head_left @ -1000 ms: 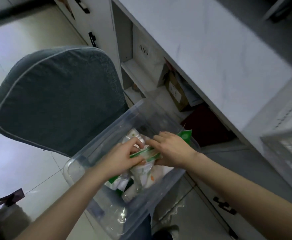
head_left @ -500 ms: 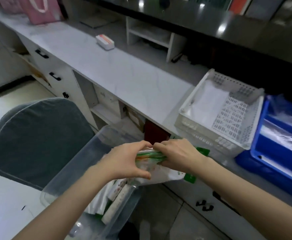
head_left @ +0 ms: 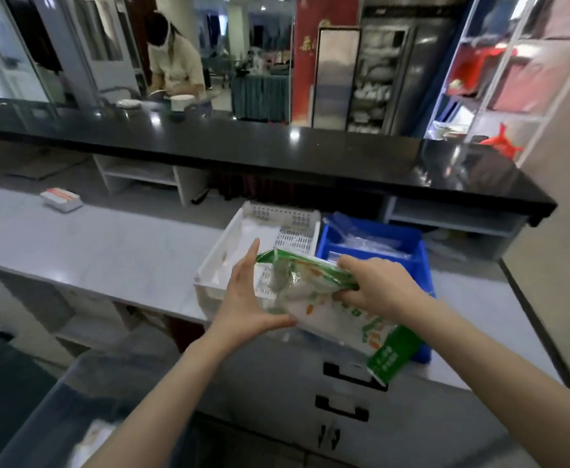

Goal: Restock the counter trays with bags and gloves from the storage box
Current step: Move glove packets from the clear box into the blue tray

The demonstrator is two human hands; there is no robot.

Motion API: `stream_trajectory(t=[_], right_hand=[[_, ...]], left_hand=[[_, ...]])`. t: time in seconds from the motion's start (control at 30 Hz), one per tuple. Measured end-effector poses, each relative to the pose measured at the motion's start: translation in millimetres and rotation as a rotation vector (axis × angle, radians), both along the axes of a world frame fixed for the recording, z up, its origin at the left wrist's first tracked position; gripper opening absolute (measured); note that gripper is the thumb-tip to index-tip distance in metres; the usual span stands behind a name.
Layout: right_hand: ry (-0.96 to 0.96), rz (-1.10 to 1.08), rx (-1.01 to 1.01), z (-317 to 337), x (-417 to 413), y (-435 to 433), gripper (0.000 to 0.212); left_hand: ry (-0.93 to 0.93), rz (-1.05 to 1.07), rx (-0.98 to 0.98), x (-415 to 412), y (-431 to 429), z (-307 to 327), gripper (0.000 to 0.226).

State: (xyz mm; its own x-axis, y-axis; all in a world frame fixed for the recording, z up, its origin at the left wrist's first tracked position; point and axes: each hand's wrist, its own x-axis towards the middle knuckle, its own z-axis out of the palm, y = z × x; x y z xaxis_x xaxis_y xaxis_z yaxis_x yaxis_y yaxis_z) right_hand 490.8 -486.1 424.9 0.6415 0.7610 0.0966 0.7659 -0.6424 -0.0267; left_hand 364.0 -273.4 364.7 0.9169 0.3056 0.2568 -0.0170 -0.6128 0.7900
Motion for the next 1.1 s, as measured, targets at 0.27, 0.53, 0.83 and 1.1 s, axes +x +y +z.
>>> stream_trajectory(t=[0.27, 0.53, 0.83, 1.1], right_hand=[[0.213, -0.152, 0.008, 10.3, 67.5, -59.7, 0.033], [0.526, -0.194, -0.002, -10.3, 151.7, -50.7, 0.032], [0.521, -0.251, -0.057, -65.7, 190.8, -32.6, 0.095], [0.464, -0.169, -0.283, -87.9, 203.5, -29.3, 0.096]], left_hand=[[0.068, -0.172, -0.022, 96.7, -37.8, 5.5, 0.139], [0.145, -0.122, 0.035, 177.1, -37.2, -31.9, 0.123], [0.193, -0.087, 0.220, 207.6, -32.4, -77.0, 0.146], [0.244, -0.126, 0.281, 217.6, -31.6, -82.6, 0.143]])
